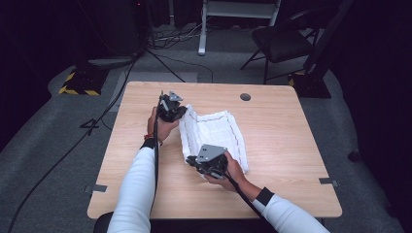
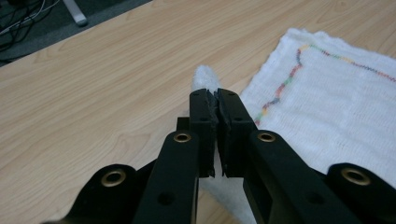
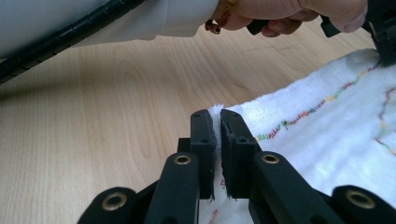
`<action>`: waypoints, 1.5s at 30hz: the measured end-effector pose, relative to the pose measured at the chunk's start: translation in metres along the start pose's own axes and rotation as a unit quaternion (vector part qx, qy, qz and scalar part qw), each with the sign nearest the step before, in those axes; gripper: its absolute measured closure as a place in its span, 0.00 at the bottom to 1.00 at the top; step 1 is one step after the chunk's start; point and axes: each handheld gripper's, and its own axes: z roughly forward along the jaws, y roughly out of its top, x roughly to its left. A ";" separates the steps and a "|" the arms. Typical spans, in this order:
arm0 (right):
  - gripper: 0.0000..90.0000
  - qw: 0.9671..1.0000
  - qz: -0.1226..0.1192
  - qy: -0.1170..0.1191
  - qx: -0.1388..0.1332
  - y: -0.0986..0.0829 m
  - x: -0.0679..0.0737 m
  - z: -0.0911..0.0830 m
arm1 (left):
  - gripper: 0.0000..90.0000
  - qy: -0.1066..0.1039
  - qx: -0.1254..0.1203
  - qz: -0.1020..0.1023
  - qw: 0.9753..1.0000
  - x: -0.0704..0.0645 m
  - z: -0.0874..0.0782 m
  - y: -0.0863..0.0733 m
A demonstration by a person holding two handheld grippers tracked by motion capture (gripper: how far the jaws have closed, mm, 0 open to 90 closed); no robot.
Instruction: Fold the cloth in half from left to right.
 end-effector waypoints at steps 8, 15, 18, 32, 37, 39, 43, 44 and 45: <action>0.94 1.000 0.014 -0.028 -0.007 -0.015 -0.015 -0.034 | 0.95 -0.014 -0.007 0.007 1.000 -0.023 0.021 0.018; 0.94 0.998 0.038 -0.051 -0.012 -0.034 -0.028 -0.060 | 0.95 -0.020 -0.001 0.025 0.999 -0.044 0.037 0.037; 0.94 0.997 0.044 -0.058 -0.008 -0.041 -0.032 -0.067 | 0.95 -0.022 0.003 0.036 0.999 -0.052 0.044 0.043; 0.94 0.994 0.060 -0.087 0.007 -0.069 -0.046 -0.097 | 0.95 -0.036 0.003 0.051 0.998 -0.087 0.073 0.062; 0.94 0.993 0.065 -0.093 0.014 -0.076 -0.048 -0.101 | 0.95 -0.033 0.005 0.059 0.998 -0.093 0.080 0.066; 0.94 0.993 0.066 -0.095 0.015 -0.079 -0.050 -0.102 | 0.95 -0.033 0.005 0.059 0.998 -0.097 0.082 0.067; 0.94 0.992 0.069 -0.098 0.021 -0.082 -0.051 -0.103 | 0.95 -0.032 0.009 0.065 0.997 -0.101 0.085 0.069; 0.94 0.992 0.069 -0.100 0.023 -0.084 -0.052 -0.103 | 0.95 -0.031 0.009 0.064 0.997 -0.101 0.086 0.069; 0.94 0.992 0.069 -0.100 0.023 -0.084 -0.052 -0.103 | 0.95 -0.029 0.008 0.066 0.997 -0.102 0.087 0.069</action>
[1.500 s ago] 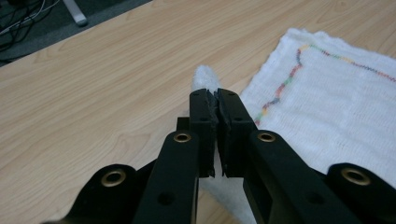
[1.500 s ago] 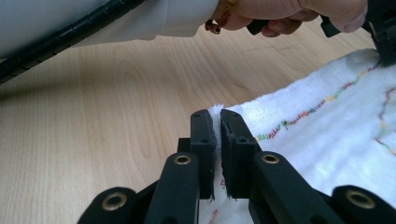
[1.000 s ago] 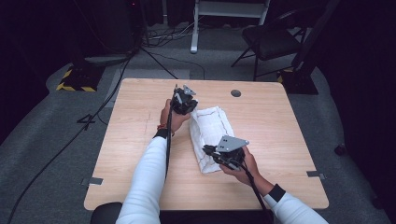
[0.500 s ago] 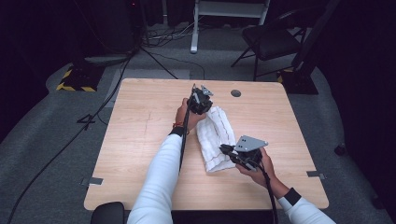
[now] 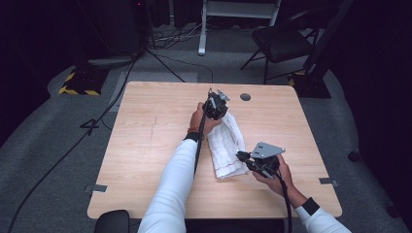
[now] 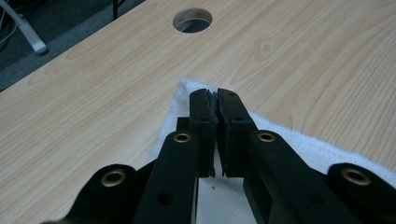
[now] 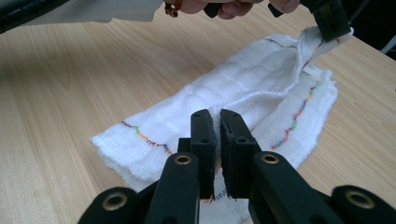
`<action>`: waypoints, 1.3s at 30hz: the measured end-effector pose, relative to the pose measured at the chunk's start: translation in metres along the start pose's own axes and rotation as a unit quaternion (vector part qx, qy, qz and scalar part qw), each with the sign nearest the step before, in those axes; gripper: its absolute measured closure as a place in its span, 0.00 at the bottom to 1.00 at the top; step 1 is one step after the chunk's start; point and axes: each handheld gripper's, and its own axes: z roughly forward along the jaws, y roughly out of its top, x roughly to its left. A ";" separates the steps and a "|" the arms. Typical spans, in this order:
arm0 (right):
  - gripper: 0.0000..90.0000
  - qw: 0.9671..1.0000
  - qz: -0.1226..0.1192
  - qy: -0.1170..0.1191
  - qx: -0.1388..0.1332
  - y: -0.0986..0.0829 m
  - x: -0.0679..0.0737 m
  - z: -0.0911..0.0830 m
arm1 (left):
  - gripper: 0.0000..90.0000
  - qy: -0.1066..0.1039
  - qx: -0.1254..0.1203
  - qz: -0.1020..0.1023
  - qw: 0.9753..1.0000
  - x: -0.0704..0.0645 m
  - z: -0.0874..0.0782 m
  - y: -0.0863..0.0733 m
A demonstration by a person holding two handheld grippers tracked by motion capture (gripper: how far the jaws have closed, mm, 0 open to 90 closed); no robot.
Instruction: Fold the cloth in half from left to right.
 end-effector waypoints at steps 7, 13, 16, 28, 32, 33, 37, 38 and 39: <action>0.94 1.000 0.000 -0.006 0.022 -0.011 -0.004 0.001 | 0.95 0.000 0.003 -0.002 1.000 -0.005 0.007 0.000; 0.94 0.999 0.003 -0.001 0.042 -0.018 -0.006 0.004 | 0.95 0.000 0.010 -0.001 1.000 -0.009 0.015 -0.001; 0.94 0.999 0.000 0.000 0.048 -0.019 -0.007 0.005 | 0.95 0.001 0.011 -0.001 1.000 -0.011 0.019 -0.001; 0.93 0.996 -0.014 0.001 0.087 -0.026 -0.009 0.010 | 0.84 0.004 0.011 -0.009 1.000 -0.019 0.026 -0.001; 0.88 0.996 -0.012 -0.004 0.090 -0.026 -0.010 0.009 | 0.79 0.005 0.003 -0.007 1.000 -0.020 0.020 0.001; 0.87 0.996 -0.010 -0.004 0.091 -0.027 -0.011 0.009 | 0.78 0.001 0.002 -0.003 1.000 -0.020 0.018 0.001; 0.76 0.995 -0.001 -0.013 0.099 -0.029 -0.015 0.006 | 0.71 -0.016 -0.010 -0.004 1.000 -0.019 0.009 0.000; 0.71 0.995 0.007 -0.015 0.099 -0.031 -0.018 0.004 | 0.65 -0.021 -0.011 -0.003 1.000 -0.020 0.005 -0.002; 0.70 0.995 0.013 -0.016 0.099 -0.032 -0.020 0.002 | 0.61 -0.023 -0.011 0.002 1.000 -0.021 0.001 -0.005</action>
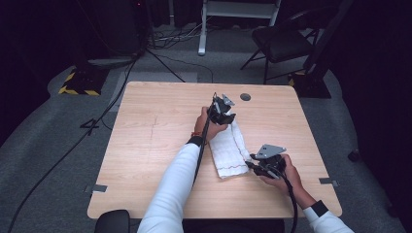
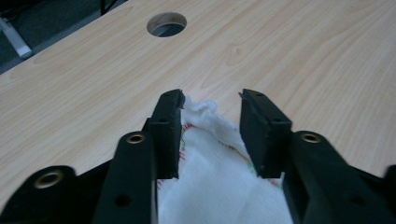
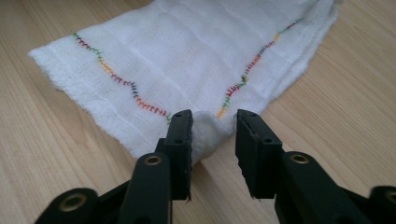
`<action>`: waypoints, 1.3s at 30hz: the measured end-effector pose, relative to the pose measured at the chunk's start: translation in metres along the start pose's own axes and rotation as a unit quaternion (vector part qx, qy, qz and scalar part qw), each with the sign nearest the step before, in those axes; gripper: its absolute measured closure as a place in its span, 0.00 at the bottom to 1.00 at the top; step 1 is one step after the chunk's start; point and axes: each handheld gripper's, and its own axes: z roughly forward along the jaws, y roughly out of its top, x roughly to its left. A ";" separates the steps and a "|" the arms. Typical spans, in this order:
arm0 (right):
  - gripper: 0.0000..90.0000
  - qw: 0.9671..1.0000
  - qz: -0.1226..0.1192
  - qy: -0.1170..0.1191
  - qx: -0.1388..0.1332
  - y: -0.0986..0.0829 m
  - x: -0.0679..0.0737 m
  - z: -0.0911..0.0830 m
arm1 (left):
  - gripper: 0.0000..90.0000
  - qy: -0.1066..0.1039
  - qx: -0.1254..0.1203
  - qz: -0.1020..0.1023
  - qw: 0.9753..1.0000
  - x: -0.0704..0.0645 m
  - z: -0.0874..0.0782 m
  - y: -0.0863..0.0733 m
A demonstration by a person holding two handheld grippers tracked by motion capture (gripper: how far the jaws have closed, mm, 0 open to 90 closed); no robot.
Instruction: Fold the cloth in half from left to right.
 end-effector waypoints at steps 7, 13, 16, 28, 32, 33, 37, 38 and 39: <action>0.62 1.000 0.028 -0.005 -0.008 -0.007 -0.013 -0.011 | 0.34 -0.027 0.019 -0.001 0.999 -0.009 -0.025 -0.020; 0.54 0.998 0.050 -0.018 -0.024 -0.008 -0.025 -0.016 | 0.29 -0.051 0.018 0.031 0.998 -0.025 -0.062 -0.045; 0.53 0.998 0.045 -0.022 -0.022 -0.006 -0.027 -0.014 | 0.29 -0.068 0.021 0.039 0.997 -0.032 -0.076 -0.059; 0.52 0.999 0.024 0.016 -0.018 0.004 -0.024 0.006 | 0.27 -0.112 0.074 0.087 0.987 -0.068 -0.079 -0.098; 0.52 1.000 0.009 0.014 0.009 0.000 -0.022 0.016 | 0.26 -0.118 0.082 0.082 0.986 -0.068 -0.075 -0.103; 0.52 1.000 0.009 0.016 0.016 -0.002 -0.022 0.018 | 0.26 -0.121 0.080 0.082 0.986 -0.066 -0.075 -0.105; 0.52 0.999 0.007 0.022 0.028 -0.008 -0.022 0.021 | 0.26 -0.126 0.087 0.066 0.986 -0.063 -0.075 -0.109; 0.52 0.999 0.008 0.025 0.027 -0.008 -0.022 0.021 | 0.26 -0.125 0.087 0.068 0.986 -0.064 -0.076 -0.110; 0.52 0.999 0.008 0.026 0.026 -0.008 -0.021 0.021 | 0.26 -0.123 0.083 0.069 0.987 -0.064 -0.076 -0.111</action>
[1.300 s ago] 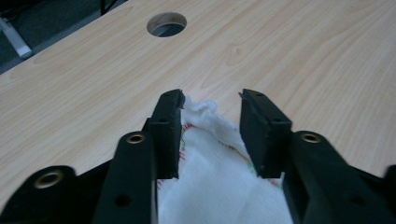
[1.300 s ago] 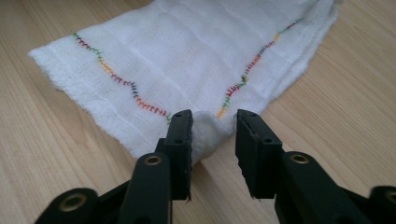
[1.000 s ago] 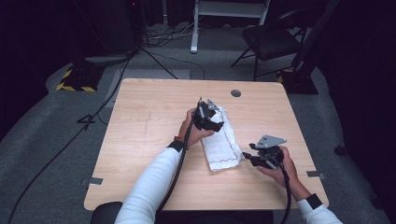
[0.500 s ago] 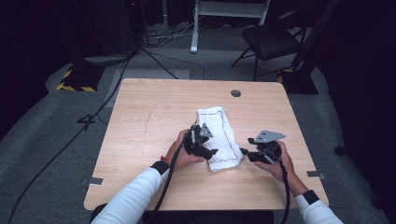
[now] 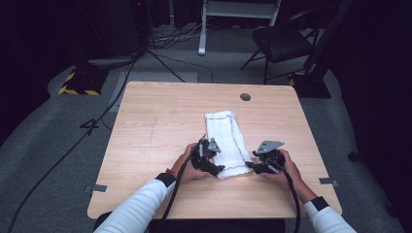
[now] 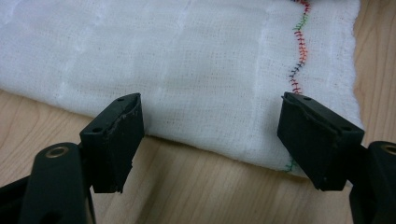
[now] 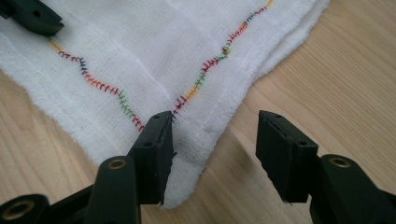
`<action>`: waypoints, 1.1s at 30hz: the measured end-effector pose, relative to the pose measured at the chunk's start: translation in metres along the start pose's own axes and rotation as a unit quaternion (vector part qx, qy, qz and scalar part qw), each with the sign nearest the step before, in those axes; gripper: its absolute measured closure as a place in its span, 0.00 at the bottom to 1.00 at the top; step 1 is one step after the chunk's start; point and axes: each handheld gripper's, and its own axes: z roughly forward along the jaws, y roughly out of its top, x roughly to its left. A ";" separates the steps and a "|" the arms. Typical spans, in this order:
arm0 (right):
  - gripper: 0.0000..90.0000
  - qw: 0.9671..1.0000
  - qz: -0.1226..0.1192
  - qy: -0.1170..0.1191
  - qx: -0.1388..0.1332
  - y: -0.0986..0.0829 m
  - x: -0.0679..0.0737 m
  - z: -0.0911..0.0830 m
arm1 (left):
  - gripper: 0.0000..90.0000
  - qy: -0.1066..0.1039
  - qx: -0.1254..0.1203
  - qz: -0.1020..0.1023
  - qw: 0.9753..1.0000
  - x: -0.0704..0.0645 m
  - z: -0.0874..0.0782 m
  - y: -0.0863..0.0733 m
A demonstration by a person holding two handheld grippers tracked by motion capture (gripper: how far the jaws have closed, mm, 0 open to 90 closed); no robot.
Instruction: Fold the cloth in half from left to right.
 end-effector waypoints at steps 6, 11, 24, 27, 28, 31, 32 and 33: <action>0.55 1.000 -0.002 0.009 -0.002 -0.001 0.007 -0.002 | 0.27 0.000 0.001 -0.005 1.000 -0.003 -0.004 -0.005; 0.55 1.000 -0.004 0.016 -0.003 -0.003 0.013 -0.003 | 0.27 -0.006 0.006 -0.009 1.000 -0.004 -0.009 -0.011; 0.55 0.999 -0.015 0.030 -0.011 -0.003 0.045 -0.007 | 0.27 -0.001 0.003 -0.019 1.000 -0.015 -0.028 -0.035; 0.55 0.999 -0.014 0.036 -0.015 -0.005 0.051 -0.009 | 0.27 0.002 0.005 -0.015 1.000 -0.019 -0.034 -0.040; 0.55 0.999 -0.014 0.040 -0.015 -0.006 0.053 -0.010 | 0.27 0.003 0.004 -0.017 1.000 -0.021 -0.035 -0.042; 0.53 0.999 -0.016 0.041 -0.017 -0.007 0.059 -0.011 | 0.27 0.008 0.006 -0.013 1.000 -0.024 -0.039 -0.045; 0.52 0.999 -0.018 0.040 -0.017 -0.007 0.059 -0.012 | 0.27 0.011 0.006 -0.010 1.000 -0.025 -0.040 -0.045; 0.50 0.999 -0.023 0.037 -0.016 -0.006 0.060 -0.012 | 0.26 0.014 0.007 -0.006 1.000 -0.025 -0.040 -0.044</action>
